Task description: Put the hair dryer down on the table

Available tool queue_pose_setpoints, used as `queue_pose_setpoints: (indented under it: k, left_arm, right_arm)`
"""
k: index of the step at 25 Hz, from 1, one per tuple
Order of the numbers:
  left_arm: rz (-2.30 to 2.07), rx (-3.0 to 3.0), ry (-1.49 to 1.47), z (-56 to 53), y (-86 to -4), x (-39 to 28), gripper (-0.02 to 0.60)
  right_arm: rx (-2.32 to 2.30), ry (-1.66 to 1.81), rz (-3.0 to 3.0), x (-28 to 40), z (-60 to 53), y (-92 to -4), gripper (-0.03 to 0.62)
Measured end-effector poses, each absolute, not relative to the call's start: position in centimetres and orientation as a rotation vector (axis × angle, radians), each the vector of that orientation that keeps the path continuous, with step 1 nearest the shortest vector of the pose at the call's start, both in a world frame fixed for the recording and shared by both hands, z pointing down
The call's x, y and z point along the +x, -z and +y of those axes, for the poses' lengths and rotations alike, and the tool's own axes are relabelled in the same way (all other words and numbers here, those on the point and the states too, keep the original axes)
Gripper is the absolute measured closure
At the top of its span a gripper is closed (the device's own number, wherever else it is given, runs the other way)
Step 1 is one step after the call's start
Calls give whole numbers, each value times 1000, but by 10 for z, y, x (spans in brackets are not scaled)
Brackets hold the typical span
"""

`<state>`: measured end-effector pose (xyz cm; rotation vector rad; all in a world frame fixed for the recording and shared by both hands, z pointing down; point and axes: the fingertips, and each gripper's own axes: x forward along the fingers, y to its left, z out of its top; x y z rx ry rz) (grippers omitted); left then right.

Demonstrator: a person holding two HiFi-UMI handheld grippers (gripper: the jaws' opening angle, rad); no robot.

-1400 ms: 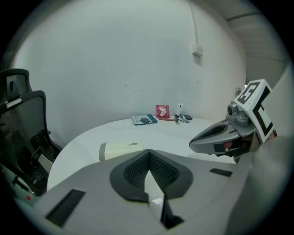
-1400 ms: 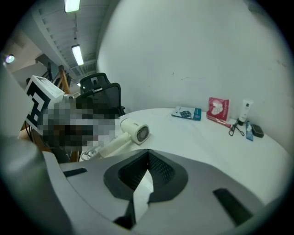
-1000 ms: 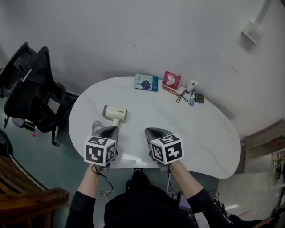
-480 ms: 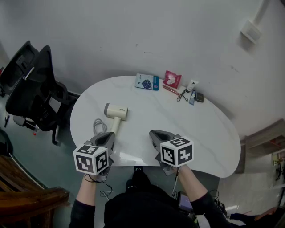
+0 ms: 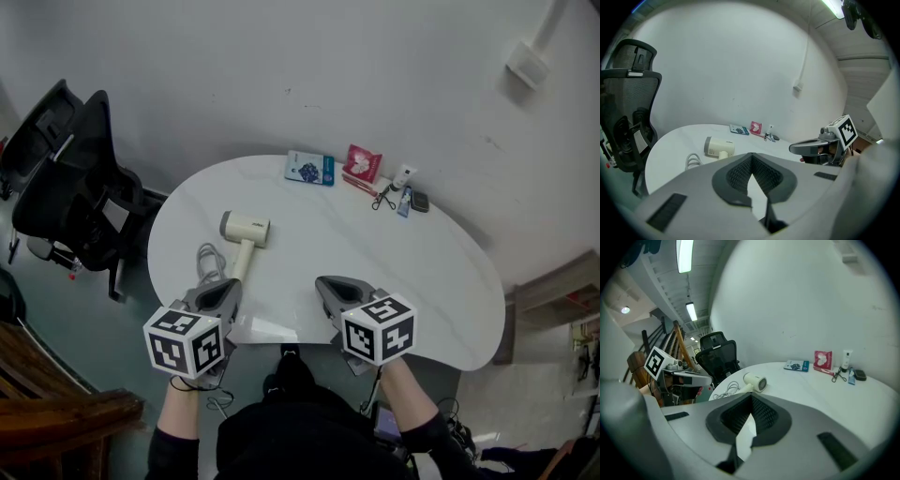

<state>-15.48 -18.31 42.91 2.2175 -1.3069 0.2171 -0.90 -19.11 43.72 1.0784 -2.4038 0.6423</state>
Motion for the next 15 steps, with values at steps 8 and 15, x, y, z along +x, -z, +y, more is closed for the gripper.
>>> queue_pose_setpoints:
  k: [8, 15]
  left_arm:
    - [-1310, 2227, -194, -174, -420, -157, 572]
    - [-1321, 2227, -199, -165, -420, -162, 572]
  right_arm:
    - [1056, -622, -2412, -11, -178, -437, 592]
    - [1045, -608, -2423, -14, -171, -432, 592]
